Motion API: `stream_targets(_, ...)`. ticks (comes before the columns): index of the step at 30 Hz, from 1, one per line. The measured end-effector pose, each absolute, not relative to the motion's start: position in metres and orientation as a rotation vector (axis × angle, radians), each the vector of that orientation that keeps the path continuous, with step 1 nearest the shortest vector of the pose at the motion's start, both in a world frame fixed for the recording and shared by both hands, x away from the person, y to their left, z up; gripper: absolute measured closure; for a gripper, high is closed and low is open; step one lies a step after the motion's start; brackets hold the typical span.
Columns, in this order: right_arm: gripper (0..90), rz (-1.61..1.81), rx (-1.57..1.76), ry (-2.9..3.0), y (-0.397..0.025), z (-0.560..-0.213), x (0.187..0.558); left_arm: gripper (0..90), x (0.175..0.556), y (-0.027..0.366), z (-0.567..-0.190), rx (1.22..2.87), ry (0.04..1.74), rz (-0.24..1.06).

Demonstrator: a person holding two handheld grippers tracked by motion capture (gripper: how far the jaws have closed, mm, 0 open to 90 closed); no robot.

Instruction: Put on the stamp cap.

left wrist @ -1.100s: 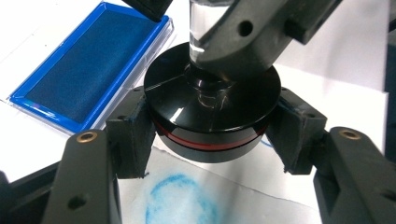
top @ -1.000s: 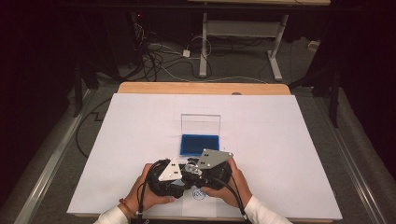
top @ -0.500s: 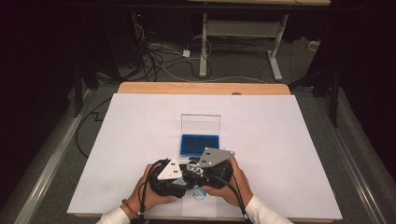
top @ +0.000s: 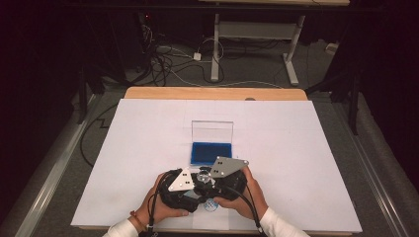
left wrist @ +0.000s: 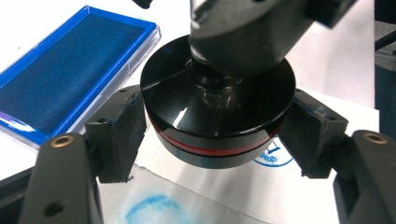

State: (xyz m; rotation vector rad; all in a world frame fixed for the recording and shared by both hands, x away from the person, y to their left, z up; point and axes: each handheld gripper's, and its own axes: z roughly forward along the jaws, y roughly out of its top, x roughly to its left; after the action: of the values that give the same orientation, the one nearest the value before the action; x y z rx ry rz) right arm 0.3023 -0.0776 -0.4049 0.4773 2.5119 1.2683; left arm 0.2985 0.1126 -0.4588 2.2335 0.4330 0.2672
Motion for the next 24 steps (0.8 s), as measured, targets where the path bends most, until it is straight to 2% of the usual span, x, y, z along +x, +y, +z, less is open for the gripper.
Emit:
stream_targets(7, 56.9, 1.267, 0.475, 2.512, -0.078, -0.404, 0.302, 16.7, 0.301, 0.113, -0.462, 2.244, 0.462, 0.267)
stream_targets(24, 56.9, 1.295, 0.491, 2.484, -0.085, -0.396, 0.303, 16.2, 0.302, 0.128, -0.456, 2.229, 0.449, 0.300)
